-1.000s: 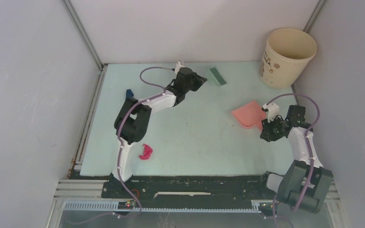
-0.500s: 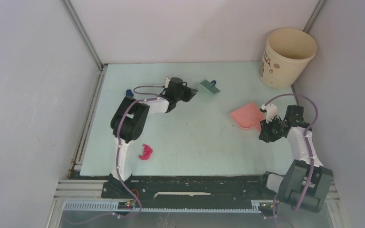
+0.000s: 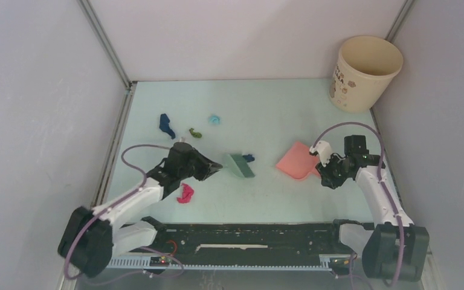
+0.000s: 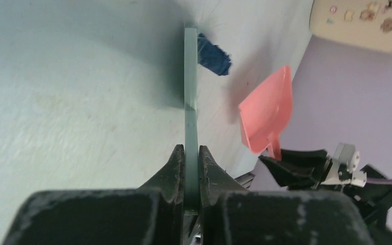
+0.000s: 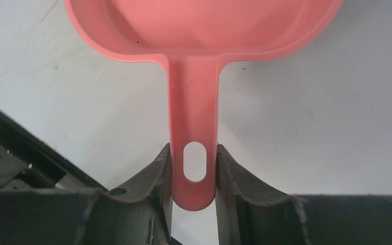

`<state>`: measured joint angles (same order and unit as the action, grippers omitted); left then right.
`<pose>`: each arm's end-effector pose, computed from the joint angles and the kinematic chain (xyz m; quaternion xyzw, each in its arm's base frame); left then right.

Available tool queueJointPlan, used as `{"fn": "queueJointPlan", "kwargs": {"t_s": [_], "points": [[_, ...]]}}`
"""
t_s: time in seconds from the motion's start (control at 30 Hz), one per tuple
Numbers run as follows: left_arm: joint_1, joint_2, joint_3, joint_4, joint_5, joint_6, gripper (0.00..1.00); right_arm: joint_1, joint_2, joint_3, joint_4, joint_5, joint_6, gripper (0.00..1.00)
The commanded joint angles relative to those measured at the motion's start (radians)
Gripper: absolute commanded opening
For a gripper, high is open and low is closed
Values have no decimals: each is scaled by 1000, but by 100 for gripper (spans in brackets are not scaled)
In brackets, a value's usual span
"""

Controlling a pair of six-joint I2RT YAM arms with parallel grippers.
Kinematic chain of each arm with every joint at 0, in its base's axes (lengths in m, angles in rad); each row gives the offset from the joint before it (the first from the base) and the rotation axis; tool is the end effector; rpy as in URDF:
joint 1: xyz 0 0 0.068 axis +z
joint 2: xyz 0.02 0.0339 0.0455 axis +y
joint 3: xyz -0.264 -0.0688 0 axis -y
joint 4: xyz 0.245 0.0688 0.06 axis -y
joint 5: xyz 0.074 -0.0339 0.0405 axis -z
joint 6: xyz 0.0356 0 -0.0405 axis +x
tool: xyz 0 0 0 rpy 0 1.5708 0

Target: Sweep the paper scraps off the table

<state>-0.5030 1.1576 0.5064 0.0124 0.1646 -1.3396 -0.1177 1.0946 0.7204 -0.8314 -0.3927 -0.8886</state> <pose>0.2012 -0.1173 0.1894 -0.3279 0.8286 -0.4010 0.2123 0.1874 -0.0084 0.2146 -0.3954 0.8804 0.0822 0.2485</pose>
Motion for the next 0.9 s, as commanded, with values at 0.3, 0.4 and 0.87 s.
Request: {"fn": "queueJointPlan", "kwargs": {"t_s": [0.3,0.4,0.87], "points": [[-11,83,706,-936,-187,1015,1,277,-25,75,-180,187,-16,0],[-37,260,876,-1063,-301,1118,0,302,-4,93,-190,194,10,0],[-163,599,1113,-1086,-240,1196,0,437,124,150,-198,141,157,0]]}}
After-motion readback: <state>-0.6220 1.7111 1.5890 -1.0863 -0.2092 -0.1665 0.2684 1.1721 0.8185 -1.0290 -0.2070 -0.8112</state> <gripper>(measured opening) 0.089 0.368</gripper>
